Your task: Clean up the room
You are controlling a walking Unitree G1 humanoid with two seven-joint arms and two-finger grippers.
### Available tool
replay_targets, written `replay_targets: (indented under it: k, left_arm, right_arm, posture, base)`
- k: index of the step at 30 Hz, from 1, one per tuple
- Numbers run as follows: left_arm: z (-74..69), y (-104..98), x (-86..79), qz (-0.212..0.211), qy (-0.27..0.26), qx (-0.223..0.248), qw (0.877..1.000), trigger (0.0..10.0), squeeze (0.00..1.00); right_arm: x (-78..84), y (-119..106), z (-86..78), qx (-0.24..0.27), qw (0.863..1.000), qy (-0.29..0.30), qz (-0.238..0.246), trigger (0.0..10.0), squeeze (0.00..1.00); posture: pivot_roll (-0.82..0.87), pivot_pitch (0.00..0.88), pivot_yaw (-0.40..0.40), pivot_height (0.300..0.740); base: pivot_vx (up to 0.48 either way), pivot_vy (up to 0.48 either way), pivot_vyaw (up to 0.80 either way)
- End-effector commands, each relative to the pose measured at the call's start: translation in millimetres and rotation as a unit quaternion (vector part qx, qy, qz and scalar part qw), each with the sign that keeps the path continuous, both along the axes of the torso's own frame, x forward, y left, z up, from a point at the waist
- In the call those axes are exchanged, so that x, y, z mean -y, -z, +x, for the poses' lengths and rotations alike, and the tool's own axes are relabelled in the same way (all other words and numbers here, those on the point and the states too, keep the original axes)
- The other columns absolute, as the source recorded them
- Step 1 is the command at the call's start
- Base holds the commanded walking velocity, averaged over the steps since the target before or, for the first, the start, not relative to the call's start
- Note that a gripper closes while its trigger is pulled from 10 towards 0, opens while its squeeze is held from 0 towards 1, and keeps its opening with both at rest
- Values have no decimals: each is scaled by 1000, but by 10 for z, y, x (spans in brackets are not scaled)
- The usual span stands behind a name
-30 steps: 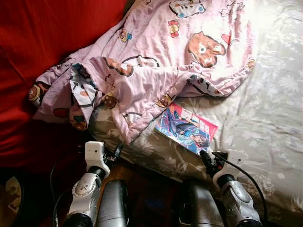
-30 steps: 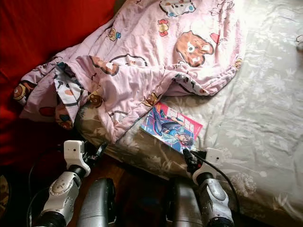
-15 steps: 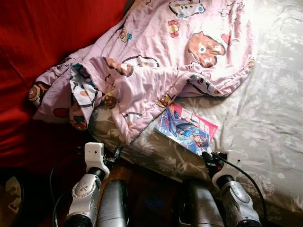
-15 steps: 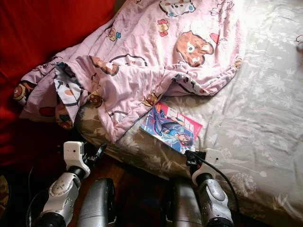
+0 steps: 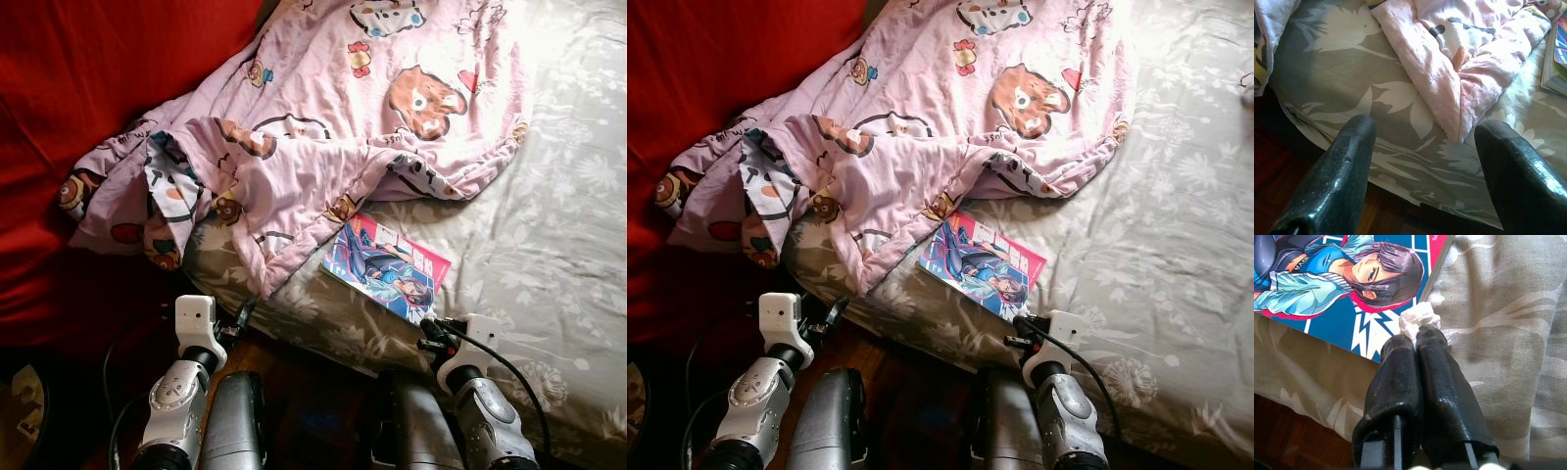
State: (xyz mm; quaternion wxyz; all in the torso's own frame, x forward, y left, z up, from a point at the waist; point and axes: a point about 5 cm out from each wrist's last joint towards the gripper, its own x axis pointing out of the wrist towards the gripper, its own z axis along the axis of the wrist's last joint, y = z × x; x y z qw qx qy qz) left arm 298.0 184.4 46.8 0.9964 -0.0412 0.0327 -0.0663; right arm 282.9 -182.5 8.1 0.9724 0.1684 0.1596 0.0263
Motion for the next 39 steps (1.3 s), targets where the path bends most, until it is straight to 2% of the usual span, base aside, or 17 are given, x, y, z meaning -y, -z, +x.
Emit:
replay_targets:
  k: [1, 6, 12, 16, 18, 26, 32, 38, 39]
  left_arm:
    - [-87, 119, -45, 5, -2, -29, 1000, 10000, 0]
    - [-89, 121, -56, 5, -4, -30, 1000, 10000, 0]
    - [-96, 126, -77, 3, -8, -32, 999, 10000, 0]
    - [-92, 122, -84, 3, -10, -31, 999, 10000, 0]
    - [-93, 123, -87, 1, -12, -32, 999, 10000, 0]
    - [-87, 124, -105, -4, -20, -34, 999, 10000, 0]
    - [-75, 128, -167, -14, -41, -38, 998, 10000, 0]
    - [-69, 144, -207, -23, -61, -44, 997, 10000, 0]
    - [-75, 166, -230, -28, -71, -50, 996, 10000, 0]
  right_arm:
    - [2, 99, -96, -19, 1000, 0, -9, 0, 0]
    - [23, 73, -87, -7, 1000, 15, -11, 0, 0]
    - [156, -88, -42, 42, 995, 77, -47, 0, 0]
    - [140, -161, -25, 65, 994, 68, -52, 0, 0]
    - [97, -240, -6, 90, 992, 56, -71, 0, 0]
    - [-15, -399, 38, 129, 988, 27, -87, 0, 0]
    - [-37, -633, 49, 174, 980, 4, -99, 0, 0]
    - [-20, -660, 35, 175, 980, 6, -96, 0, 0]
    - [-1, -578, 23, 157, 982, 8, -102, 8353, 0]
  posture:
    - [101, 296, -14, 599]
    - [101, 299, -14, 599]
    - [98, 305, -18, 599]
    - [95, 307, -19, 599]
    - [92, 304, -20, 599]
    - [90, 300, -26, 599]
    - [81, 293, -30, 599]
    - [71, 279, -28, 599]
    - [72, 270, -26, 599]
  base:
    - [0, 0, 0]
    - [0, 0, 0]
    - [0, 0, 0]
    - [0, 0, 0]
    - [0, 0, 0]
    - [0, 0, 0]
    - [0, 0, 0]
    - [0, 0, 0]
    - [0, 0, 0]
